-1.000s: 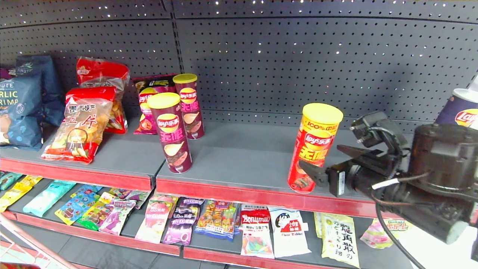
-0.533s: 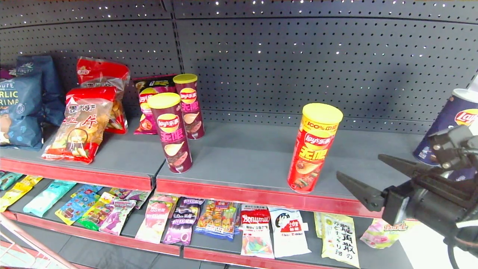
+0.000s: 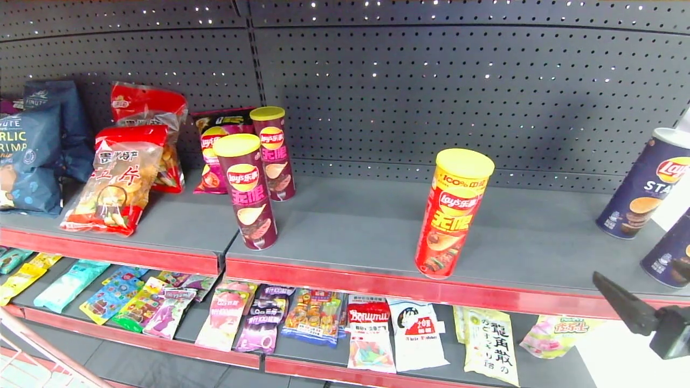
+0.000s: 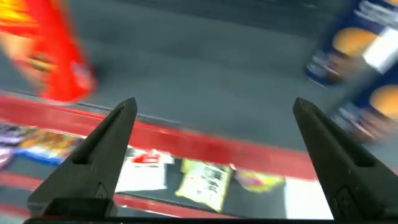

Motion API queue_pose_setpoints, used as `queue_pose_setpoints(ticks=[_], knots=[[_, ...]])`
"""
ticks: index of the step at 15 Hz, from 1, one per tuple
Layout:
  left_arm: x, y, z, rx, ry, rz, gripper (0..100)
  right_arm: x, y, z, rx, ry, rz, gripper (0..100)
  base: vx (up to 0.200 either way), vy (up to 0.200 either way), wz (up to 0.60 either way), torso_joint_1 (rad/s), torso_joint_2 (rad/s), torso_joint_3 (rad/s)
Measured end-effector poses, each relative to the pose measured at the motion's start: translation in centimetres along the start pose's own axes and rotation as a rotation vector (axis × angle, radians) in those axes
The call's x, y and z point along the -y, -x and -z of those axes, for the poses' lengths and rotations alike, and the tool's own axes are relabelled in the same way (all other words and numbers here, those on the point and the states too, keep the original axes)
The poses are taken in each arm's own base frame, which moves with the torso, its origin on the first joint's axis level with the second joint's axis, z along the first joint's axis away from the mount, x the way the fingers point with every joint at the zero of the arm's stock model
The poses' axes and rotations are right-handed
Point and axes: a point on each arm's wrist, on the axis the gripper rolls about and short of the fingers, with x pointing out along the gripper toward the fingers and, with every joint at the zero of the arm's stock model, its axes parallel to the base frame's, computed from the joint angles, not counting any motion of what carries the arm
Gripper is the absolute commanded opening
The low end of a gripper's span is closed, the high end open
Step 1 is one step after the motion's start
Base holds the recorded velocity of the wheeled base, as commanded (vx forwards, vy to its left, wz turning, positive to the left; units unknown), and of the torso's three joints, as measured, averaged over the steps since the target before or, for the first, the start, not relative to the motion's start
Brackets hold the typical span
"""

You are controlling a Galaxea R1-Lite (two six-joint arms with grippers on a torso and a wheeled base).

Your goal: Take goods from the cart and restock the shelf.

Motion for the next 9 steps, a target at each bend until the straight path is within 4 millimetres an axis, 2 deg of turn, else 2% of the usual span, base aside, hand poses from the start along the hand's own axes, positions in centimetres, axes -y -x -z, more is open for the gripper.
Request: queue_pose_setpoints(ticks=[3,6,8,9], knots=[[0.0,-0.1,-0.5,0.012,0.0,0.07,0,1.1,2.4,2.6,-0.027,-0.006,0.026,100,0.0,0.0,0.0,0.0,0.0,0.0],[-0.2,-0.3,-2.4,0.033,0.003,0.102,0,1.5,5.7,5.1,-0.071,0.003,-0.011,100,0.0,0.0,0.0,0.0,0.0,0.0],[-0.3,-0.7,-3.4,0.026,0.006,0.122,0,1.7,7.9,7.5,-0.181,0.021,0.036,100,0.0,0.0,0.0,0.0,0.0,0.0],[-0.3,-0.9,-3.6,0.02,0.006,0.151,0,1.8,8.6,7.8,-0.158,0.016,0.06,100,0.0,0.0,0.0,0.0,0.0,0.0]])
